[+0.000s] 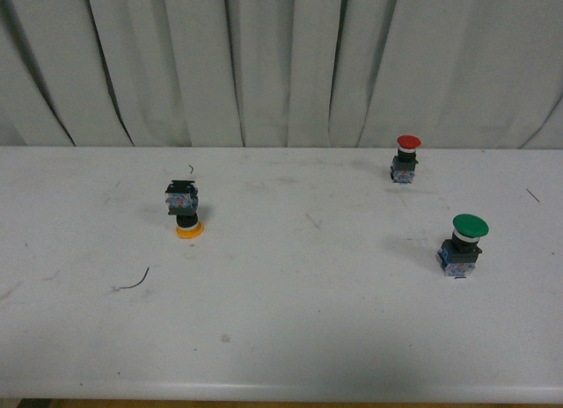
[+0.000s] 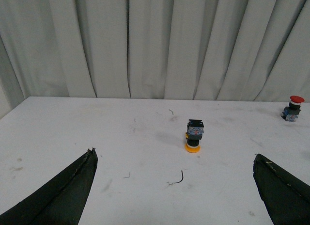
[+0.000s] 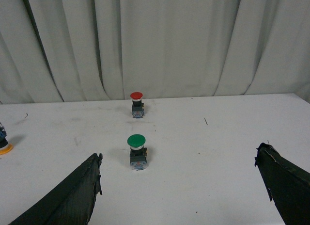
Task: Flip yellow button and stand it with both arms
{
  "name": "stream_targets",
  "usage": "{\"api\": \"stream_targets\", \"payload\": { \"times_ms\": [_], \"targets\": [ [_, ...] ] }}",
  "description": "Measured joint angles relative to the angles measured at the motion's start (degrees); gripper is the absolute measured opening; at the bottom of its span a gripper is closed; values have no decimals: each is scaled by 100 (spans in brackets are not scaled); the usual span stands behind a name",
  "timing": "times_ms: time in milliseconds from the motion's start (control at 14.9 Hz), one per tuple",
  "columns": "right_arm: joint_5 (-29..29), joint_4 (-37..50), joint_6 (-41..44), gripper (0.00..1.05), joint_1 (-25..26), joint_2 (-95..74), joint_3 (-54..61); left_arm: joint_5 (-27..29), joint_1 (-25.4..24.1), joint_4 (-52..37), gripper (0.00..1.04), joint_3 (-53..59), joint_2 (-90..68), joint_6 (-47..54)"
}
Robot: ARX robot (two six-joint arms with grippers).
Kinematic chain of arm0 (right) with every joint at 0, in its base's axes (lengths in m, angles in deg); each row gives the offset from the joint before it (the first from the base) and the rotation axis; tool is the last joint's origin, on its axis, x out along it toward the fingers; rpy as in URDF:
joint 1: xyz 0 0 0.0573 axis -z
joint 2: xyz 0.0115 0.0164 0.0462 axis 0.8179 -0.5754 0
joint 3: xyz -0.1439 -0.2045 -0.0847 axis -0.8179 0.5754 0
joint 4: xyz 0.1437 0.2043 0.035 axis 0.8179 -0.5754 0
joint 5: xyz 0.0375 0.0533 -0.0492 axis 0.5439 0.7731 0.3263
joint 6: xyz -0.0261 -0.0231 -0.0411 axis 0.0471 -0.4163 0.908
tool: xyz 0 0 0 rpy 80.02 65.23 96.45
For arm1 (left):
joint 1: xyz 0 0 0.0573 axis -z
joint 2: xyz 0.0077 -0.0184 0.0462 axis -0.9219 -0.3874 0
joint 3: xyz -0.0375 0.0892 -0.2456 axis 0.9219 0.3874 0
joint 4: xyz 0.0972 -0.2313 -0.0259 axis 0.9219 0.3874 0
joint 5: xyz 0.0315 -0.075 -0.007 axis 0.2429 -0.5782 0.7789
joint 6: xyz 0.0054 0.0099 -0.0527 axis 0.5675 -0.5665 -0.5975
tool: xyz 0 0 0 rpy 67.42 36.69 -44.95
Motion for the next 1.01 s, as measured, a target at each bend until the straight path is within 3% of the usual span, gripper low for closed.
{"api": "stream_targets", "payload": {
  "times_ms": [1006],
  "targets": [
    [0,0,2,98,0,0,0,0,0,0,98,0,0,0]
  ]
}}
